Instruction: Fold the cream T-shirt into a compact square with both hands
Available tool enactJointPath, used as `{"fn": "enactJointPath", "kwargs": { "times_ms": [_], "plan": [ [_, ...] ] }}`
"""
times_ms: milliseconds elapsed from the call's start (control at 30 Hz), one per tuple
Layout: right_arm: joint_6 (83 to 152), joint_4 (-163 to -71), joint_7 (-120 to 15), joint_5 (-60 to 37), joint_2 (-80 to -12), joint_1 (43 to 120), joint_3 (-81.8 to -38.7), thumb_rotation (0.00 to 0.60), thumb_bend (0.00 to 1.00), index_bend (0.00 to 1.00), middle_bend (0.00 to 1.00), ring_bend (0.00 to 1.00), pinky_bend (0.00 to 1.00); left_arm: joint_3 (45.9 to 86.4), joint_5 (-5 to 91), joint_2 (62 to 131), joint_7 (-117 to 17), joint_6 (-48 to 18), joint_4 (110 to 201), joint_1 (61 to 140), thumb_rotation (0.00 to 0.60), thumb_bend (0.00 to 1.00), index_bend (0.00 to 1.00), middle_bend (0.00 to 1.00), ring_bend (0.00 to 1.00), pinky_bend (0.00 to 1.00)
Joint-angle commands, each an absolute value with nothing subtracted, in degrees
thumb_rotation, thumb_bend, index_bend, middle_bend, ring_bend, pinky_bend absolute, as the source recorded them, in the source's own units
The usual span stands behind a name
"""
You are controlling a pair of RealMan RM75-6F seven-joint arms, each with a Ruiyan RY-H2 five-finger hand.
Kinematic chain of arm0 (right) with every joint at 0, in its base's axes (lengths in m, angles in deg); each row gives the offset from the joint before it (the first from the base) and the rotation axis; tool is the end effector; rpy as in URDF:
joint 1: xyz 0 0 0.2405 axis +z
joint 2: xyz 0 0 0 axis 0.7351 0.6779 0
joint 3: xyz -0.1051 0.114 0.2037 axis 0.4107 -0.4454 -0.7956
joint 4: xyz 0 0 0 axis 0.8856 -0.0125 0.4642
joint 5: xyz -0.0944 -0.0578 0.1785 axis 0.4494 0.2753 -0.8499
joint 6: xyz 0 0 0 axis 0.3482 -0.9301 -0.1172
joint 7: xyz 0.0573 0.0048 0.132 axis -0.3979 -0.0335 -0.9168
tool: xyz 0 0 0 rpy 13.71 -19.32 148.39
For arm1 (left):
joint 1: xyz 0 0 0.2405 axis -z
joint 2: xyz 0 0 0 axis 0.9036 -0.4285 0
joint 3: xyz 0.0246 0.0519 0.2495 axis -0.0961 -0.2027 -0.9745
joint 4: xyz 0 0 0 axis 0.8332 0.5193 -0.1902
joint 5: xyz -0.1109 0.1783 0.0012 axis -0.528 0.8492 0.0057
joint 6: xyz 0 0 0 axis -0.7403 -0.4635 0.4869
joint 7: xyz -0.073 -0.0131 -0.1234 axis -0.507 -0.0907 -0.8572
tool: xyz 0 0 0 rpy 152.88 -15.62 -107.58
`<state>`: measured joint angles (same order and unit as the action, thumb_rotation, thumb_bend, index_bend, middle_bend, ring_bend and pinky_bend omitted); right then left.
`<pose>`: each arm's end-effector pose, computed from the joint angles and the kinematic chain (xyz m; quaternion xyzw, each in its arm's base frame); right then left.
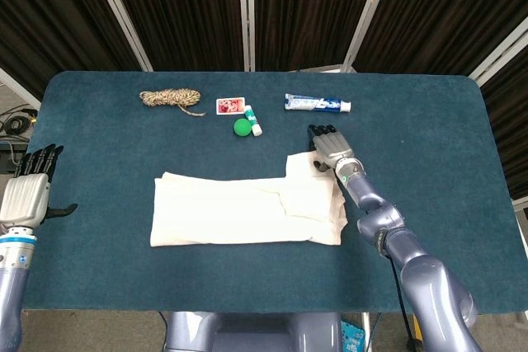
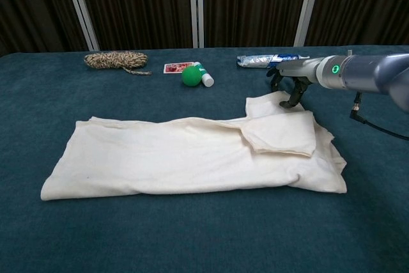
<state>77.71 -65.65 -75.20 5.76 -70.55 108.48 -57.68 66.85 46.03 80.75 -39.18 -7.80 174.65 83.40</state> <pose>-0.1815 -0.4828 -0.0465 0.7585 -0.4153 0.2512 0.4348 -0.3012 0.2727 0.1385 -0.5808 -0.4210 -0.3295 0.6139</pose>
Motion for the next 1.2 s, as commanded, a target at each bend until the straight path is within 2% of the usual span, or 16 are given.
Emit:
{"fn": "enactJointPath", "kwargs": {
  "times_ms": [33,167,500,733,967,1200],
  "plan": [
    [78.8,-66.5,-76.2,6.6,-69.8,108.0,-57.0,0.6,0.35,0.55,0.0,0.0,0.0,66.8,46.3,80.7,-39.2,-7.8,174.8,83.4,0.6,0.0,0.0,0.0,0.0,0.0],
    [79.7,-67.1,-77.0,7.4,-69.2,107.6,-56.4,0.6,0.35,0.56,0.0,0.0,0.0,66.8,46.5,80.7,-39.3,-7.7,174.9,83.3,0.6,0.0,0.0,0.0,0.0,0.0],
    [81.0,-66.5,-77.7,7.4,-69.4,107.1,-56.5,0.6,0.36,0.67,0.0,0.0,0.0,66.8,46.8,80.7,-39.2,-7.6,175.1,83.2,0.6,0.0,0.0,0.0,0.0,0.0],
    [84.7,-67.6,-77.6,8.1,-68.7,106.0,-56.1,0.6,0.36,0.7,0.01,0.0,0.0,66.8,46.9,80.7,-39.0,-7.7,175.3,83.1,0.6,0.0,0.0,0.0,0.0,0.0],
    [90.8,-75.1,-72.2,8.8,-65.1,103.8,-55.8,0.6,0.36,0.71,0.02,0.0,0.0,66.5,48.0,80.3,-39.3,-7.3,176.3,82.9,0.6,0.0,0.0,0.0,0.0,0.0],
    [96.4,-87.8,-62.6,8.5,-59.6,100.2,-55.3,0.6,0.36,0.71,0.03,0.0,0.0,66.2,49.3,79.8,-40.0,-6.9,177.5,82.6,0.6,0.0,0.0,0.0,0.0,0.0]
  ]
}}
